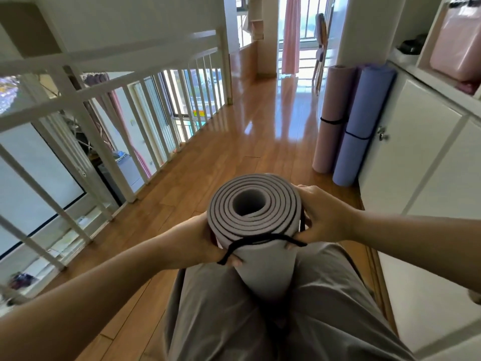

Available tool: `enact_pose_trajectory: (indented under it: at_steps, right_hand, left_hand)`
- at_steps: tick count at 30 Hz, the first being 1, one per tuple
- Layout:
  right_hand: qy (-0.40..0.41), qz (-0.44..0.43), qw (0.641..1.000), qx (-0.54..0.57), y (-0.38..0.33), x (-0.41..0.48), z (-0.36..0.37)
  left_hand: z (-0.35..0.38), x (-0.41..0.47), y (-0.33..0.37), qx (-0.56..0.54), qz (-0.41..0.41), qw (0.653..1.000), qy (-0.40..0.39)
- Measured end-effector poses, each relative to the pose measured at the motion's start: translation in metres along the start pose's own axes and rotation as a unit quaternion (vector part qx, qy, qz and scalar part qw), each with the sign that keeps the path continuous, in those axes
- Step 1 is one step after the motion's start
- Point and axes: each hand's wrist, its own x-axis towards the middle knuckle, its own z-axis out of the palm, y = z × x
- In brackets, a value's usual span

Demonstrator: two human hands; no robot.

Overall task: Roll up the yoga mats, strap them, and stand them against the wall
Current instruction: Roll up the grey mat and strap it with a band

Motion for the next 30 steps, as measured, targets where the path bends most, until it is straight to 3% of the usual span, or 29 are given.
enact_pose_trajectory:
  at_steps: [2, 5, 13, 20, 26, 30]
  right_hand:
    - [-0.027, 0.029, 0.999, 0.008, 0.002, 0.002, -0.007]
    - [-0.098, 0.053, 0.991, -0.069, -0.003, 0.009, -0.022]
    - [-0.144, 0.184, 0.972, 0.028, -0.016, 0.009, -0.024]
    - [-0.041, 0.237, 0.96, 0.145, -0.015, 0.008, -0.005]
    - [0.048, 0.201, 0.977, -0.045, -0.022, 0.003, 0.003]
    - [0.1, 0.19, 0.973, 0.088, -0.015, 0.001, 0.014]
  left_hand:
    - [0.003, -0.005, 0.003, -0.006, 0.02, 0.999, 0.026]
    - [0.007, -0.01, 0.005, -0.004, 0.043, 0.998, 0.034]
    - [-0.002, -0.006, 0.01, -0.082, 0.028, 0.996, -0.001]
    - [-0.004, 0.006, 0.001, -0.152, 0.034, 0.988, 0.018]
    - [0.0, 0.006, -0.002, -0.201, 0.037, 0.978, 0.045]
    - [0.007, 0.004, 0.001, -0.161, 0.062, 0.982, 0.078]
